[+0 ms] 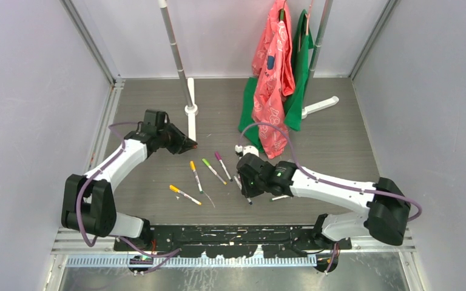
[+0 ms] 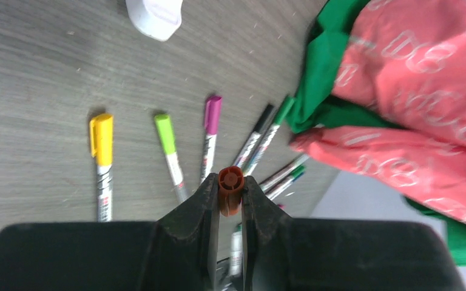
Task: Open the pen caps
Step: Place the pen at the center of the board, then place the pen cap at the center of the board.
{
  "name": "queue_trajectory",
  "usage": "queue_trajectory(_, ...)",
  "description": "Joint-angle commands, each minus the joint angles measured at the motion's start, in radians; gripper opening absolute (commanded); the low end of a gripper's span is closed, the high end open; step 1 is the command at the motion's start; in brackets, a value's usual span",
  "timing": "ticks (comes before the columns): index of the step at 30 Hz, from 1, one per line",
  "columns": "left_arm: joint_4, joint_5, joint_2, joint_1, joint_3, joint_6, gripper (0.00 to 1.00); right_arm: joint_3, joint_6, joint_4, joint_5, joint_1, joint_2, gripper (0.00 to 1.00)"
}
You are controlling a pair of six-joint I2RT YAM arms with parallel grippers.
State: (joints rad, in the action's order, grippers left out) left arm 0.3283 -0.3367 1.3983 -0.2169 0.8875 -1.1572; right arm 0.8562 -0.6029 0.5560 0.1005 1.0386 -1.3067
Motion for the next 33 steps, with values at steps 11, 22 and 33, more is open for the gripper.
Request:
queue_trajectory(11, 0.449, 0.326, -0.016, -0.253, 0.094, 0.295, 0.00, 0.045, -0.129, 0.142, 0.240, 0.000, 0.015, 0.01)
queue_trajectory(22, 0.513, 0.390, -0.103, -0.295, 0.098, 0.300, 0.00, 0.058, -0.227, 0.251, 0.365, -0.001, 0.082, 0.01)
queue_trajectory(33, 0.515, 0.416, -0.051, -0.333, 0.098, 0.311, 0.00, 0.011, -0.559, 0.465, 0.542, -0.018, 0.174, 0.01)
